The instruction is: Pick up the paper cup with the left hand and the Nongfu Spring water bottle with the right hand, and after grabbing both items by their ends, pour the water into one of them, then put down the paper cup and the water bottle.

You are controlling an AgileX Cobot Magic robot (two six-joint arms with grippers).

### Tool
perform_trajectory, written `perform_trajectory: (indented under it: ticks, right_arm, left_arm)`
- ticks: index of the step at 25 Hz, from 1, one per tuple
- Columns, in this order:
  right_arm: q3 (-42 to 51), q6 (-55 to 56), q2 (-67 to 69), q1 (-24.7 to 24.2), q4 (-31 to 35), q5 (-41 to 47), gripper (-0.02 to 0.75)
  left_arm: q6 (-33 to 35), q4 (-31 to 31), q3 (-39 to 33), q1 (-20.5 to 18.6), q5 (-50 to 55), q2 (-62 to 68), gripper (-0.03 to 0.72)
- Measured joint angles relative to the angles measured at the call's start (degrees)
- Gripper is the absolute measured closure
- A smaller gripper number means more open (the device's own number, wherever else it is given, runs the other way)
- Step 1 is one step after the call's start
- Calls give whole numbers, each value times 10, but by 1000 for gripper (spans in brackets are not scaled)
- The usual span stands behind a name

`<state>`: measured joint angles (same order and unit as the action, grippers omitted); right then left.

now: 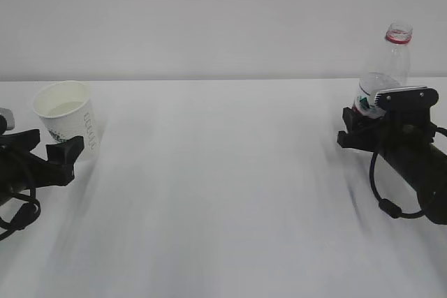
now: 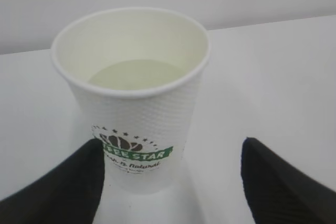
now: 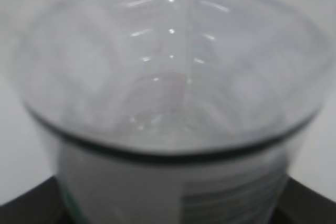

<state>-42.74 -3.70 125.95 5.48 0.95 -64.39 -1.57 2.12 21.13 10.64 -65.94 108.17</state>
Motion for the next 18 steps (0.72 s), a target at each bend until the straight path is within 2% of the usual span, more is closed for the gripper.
perform_trajectory:
  ticks: [4,7,18]
  right_arm:
    - [0,0,0,0,-3,0,162]
    - [0,4,0,0,-3,-5,122]
    - [16,14,-22,0,-2,-6,114]
  left_arm:
    - [0,0,0,0,0,0,99]
    - [0,0,0,0,0,0,100]
    - [0,1,0,0,0,0,101]
